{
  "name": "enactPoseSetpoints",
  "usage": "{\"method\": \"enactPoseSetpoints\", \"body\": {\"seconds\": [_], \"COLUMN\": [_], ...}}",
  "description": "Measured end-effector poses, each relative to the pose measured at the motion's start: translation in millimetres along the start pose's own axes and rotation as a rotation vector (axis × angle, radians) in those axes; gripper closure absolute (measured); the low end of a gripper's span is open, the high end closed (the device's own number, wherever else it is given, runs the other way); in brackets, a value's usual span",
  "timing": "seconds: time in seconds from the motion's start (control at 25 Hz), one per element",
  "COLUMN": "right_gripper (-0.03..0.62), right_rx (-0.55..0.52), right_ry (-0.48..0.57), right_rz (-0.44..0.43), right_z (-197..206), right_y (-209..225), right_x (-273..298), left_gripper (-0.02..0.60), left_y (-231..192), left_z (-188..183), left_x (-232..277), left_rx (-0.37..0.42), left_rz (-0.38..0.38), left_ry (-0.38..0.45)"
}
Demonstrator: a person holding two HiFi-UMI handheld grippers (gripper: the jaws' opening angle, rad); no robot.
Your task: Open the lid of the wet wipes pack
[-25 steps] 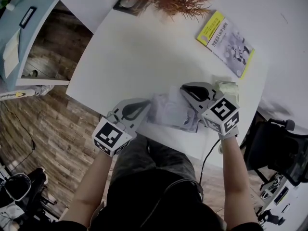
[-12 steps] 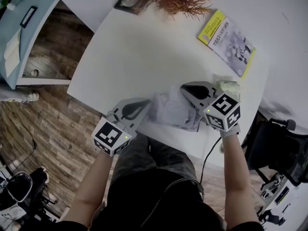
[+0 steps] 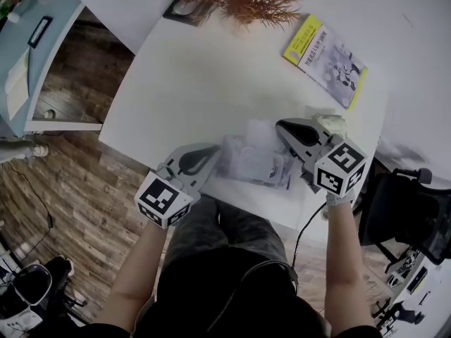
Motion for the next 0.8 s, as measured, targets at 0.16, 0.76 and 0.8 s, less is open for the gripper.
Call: {"method": "enactPoseSetpoints", "body": {"seconds": [0.16,0.76,0.8], "right_gripper": [0.565,0.566,0.566], "right_rx": [-0.005,0.008,0.011], "right_ry": [0.036,0.211,0.220], "right_rz": [0.055,0.257,0.265], "right_z": [-4.2,4.2,5.9], "right_y": [-6.2,-82.9,-89.5], "right_x": [-15.2,-64.8,-66.9], "left_gripper": [0.569,0.569,0.569], "left_y": [5.1,47.4,50.6], "left_z": [-1.8,-5.3,-4.7], "left_x": [-2.3,-9.7,-11.1], "left_rx": [-0.001,0.012,0.010], "left_rz": [0.018,0.153,0.163], "left_ry": [0.002,0.012,0.011]}}
Point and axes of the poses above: the fingertips, and each gripper's own axes: x forward along the fingers, y to its right, z out of its underside, the point moved 3 cm from there along -x, backward along the fingers, and after that the axes turned 11 degrees about y, right-handed, at the moved point
